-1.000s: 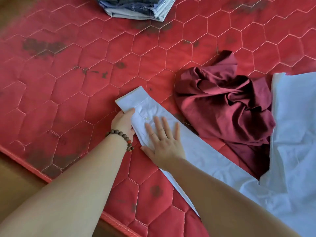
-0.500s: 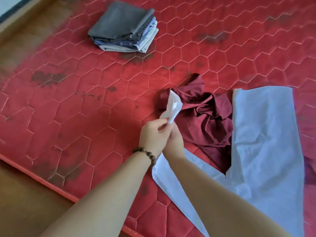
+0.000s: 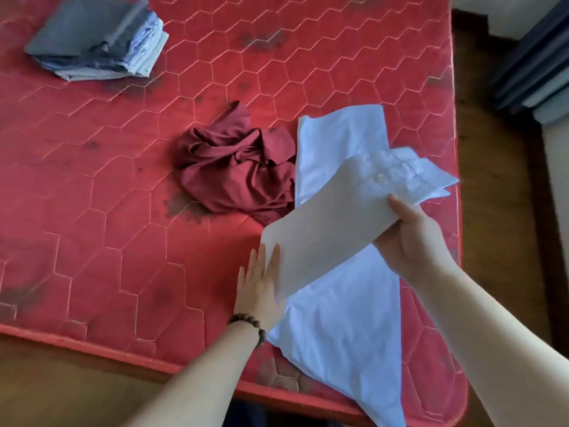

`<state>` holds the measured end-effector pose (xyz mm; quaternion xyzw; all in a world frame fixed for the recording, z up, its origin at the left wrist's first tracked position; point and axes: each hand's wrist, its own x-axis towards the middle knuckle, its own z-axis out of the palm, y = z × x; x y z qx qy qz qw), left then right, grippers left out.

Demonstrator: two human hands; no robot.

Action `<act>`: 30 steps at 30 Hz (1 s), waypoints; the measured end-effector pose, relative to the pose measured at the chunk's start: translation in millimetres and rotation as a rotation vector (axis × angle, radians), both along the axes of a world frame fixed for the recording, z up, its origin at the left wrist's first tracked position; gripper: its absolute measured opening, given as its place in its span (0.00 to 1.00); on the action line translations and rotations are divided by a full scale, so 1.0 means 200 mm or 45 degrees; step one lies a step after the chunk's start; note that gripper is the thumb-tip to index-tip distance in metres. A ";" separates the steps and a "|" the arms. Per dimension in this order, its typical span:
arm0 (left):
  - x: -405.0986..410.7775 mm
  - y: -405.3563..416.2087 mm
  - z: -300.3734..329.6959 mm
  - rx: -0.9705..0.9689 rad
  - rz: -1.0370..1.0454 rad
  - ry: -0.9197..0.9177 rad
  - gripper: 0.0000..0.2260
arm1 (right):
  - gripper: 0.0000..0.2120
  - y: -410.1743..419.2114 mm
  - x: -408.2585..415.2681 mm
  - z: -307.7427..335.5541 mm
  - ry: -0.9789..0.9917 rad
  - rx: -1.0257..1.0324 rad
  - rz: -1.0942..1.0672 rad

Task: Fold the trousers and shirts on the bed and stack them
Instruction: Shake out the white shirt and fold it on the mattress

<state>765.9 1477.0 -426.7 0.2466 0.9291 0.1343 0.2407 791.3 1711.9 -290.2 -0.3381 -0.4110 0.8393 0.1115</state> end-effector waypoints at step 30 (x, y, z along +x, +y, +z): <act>0.39 0.93 -0.15 0.156 -0.338 -0.407 0.20 | 0.11 0.71 0.64 -0.42 -0.442 0.620 -0.178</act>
